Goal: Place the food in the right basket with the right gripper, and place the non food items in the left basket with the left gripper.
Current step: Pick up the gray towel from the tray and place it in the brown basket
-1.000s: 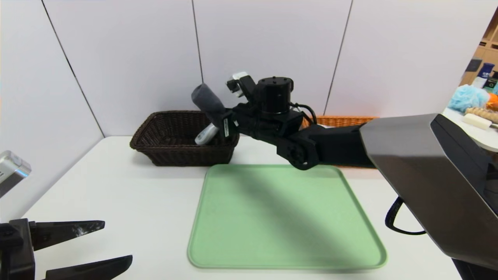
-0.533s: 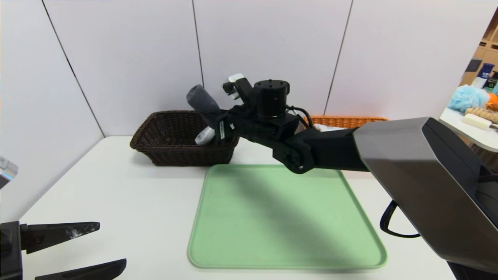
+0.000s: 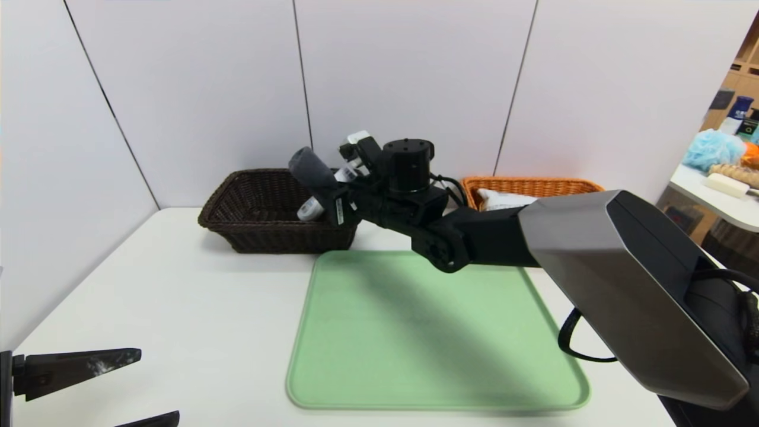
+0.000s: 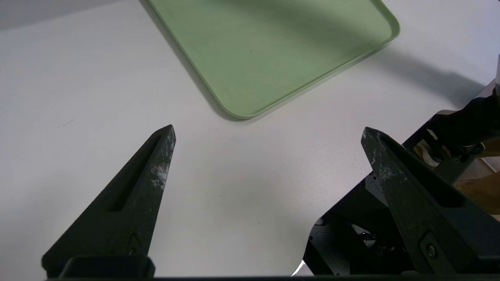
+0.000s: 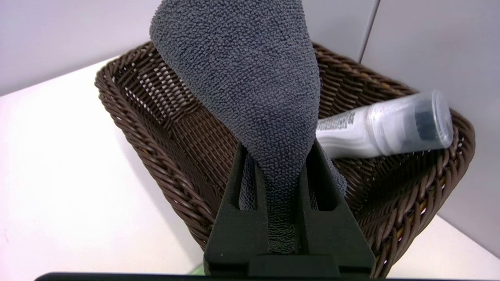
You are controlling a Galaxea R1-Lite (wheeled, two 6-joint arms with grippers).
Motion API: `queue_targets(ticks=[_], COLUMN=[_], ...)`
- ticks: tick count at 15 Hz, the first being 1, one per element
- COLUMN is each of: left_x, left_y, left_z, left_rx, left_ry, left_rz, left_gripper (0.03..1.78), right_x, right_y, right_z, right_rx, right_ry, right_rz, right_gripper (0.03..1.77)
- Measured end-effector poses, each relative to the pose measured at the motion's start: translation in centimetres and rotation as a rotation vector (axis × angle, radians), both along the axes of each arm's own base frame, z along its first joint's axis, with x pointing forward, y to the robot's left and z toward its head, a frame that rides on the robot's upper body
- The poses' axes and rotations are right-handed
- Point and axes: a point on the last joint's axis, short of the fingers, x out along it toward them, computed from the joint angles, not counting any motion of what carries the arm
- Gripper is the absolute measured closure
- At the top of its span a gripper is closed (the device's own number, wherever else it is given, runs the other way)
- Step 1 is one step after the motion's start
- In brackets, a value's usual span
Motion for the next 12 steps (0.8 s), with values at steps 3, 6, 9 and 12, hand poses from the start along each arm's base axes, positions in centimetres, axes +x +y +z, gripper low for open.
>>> queue_targets(ticks=[3,6,9,12], left_x=[-0.1,-0.2,-0.2,-0.2], left_y=[0.1,0.1,0.1,0.1], left_z=[0.0,0.0,0.0,0.1], left_rx=[-0.002,-0.002,-0.003,-0.003], left_ry=[-0.005,-0.008,-0.009,-0.012], left_rz=[0.001,0.001,0.001,0.004], left_gripper=[0.12,0.12,0.12,0.12], right_x=[0.2,0.3,0.2,0.0], right_y=[0.0,0.1,0.1,-0.3], right_z=[-0.4,-0.5,-0.3,0.8], right_rx=[0.017,0.018,0.022,0.038], right_ry=[0.029,0.031,0.028,0.013], right_rz=[-0.004,-0.002,-0.005,-0.014], right_gripper=[1.10,0.79,0.56,0.41])
